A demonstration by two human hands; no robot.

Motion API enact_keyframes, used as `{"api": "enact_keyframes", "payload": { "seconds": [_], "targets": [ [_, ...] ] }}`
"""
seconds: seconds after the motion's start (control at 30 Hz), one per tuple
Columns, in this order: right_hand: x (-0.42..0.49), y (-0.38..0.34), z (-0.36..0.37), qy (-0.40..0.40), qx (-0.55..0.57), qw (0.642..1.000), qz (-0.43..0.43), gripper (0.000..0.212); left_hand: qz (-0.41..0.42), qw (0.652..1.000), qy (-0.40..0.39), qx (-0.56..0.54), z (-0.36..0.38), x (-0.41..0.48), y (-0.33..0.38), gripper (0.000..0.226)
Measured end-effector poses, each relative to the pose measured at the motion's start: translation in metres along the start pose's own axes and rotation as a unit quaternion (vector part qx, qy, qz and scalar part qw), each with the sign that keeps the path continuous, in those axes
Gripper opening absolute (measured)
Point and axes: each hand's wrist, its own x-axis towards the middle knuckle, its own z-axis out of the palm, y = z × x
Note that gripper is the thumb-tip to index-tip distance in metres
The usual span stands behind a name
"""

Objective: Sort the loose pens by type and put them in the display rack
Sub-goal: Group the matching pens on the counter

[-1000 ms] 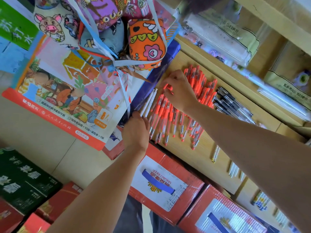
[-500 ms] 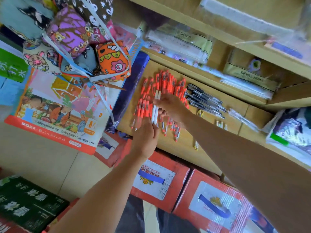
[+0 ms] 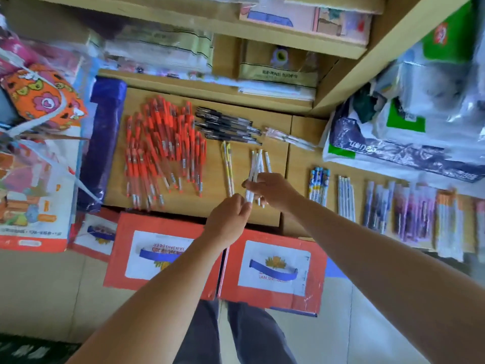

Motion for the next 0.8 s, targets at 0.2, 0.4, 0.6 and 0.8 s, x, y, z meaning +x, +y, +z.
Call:
{"api": "enact_keyframes", "payload": {
  "seconds": [0.2, 0.4, 0.6, 0.8],
  "targets": [
    [0.013, 0.046, -0.041, 0.124, -0.059, 0.99, 0.023, 0.029, 0.072, 0.977, 0.068, 0.188, 0.014, 0.018, -0.002, 0.024],
    [0.049, 0.049, -0.051, 0.154, -0.193, 0.969, -0.017, 0.019, 0.08, 0.959, 0.064, 0.265, 0.018, 0.038, -0.012, 0.037],
    [0.063, 0.057, -0.038, 0.168, -0.235, 0.957, -0.035, 0.035, 0.079, 0.953, 0.076, 0.281, 0.019, 0.044, -0.023, 0.044],
    [0.057, 0.067, -0.028, 0.181, -0.23, 0.952, -0.089, 0.04, 0.103, 0.954, 0.084, 0.27, 0.017, 0.046, -0.027, 0.034]
  ]
}}
